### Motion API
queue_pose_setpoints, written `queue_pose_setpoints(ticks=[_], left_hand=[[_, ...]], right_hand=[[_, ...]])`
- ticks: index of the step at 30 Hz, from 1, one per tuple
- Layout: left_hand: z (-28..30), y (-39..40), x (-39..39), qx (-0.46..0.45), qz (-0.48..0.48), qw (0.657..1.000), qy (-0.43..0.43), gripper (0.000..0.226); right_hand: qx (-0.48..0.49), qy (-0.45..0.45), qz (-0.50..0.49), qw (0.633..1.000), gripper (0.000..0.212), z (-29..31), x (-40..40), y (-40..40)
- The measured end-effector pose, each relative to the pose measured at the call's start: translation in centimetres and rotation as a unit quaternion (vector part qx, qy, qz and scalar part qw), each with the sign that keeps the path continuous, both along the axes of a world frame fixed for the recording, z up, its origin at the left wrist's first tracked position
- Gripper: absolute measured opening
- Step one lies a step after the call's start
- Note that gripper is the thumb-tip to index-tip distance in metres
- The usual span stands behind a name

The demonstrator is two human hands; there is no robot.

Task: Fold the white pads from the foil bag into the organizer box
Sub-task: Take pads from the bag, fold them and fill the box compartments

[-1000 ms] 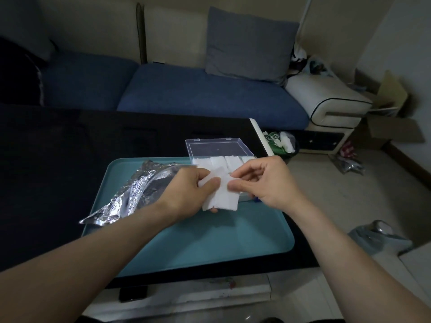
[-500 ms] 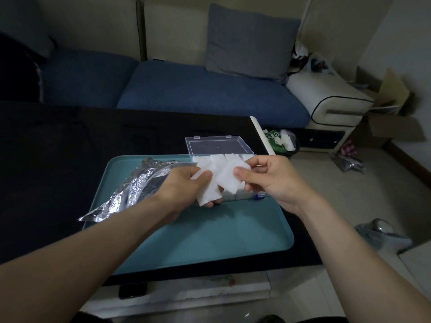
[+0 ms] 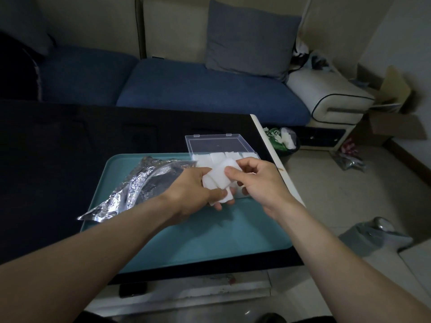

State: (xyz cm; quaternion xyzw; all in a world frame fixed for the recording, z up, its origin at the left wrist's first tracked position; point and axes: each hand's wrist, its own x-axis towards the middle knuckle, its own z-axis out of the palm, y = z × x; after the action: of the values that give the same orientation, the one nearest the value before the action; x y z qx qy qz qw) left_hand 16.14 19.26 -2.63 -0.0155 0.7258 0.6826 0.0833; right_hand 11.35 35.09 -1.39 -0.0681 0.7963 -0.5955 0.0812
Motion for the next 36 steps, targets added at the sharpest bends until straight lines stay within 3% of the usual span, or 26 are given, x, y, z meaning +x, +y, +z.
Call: queue_pose_setpoints(ticks=[3,7,12,17,24,36], left_hand=[[0.0,-0.2,0.1,-0.022,0.001,1.0,0.003,0.016],[0.2,-0.5,0.2,-0.057,0.011,0.998,0.006,0.012],[0.4,-0.7,0.3,-0.095,0.016,0.995,0.002,0.012],[0.6,-0.1,0.4,-0.078,-0.009,0.997,0.025,0.016],[0.8,0.1,0.5,-0.051,-0.032,0.997,0.043,0.016],[0.7,-0.4,0.3,-0.048,0.006,0.998,0.035,0.01]], right_hand=[[-0.011,-0.006,-0.009,1.0,0.007,0.4,-0.2,0.3],[-0.108,-0.044,-0.016,0.993,0.009,1.6,-0.9,1.5],[-0.134,-0.098,0.067,0.984,0.028,2.6,-0.6,2.8],[-0.088,-0.109,0.045,0.989,0.016,1.7,0.2,1.6],[-0.073,-0.057,0.002,0.996,0.031,0.6,0.1,0.7],[-0.229,-0.183,0.027,0.956,0.023,0.3,0.0,-1.3]])
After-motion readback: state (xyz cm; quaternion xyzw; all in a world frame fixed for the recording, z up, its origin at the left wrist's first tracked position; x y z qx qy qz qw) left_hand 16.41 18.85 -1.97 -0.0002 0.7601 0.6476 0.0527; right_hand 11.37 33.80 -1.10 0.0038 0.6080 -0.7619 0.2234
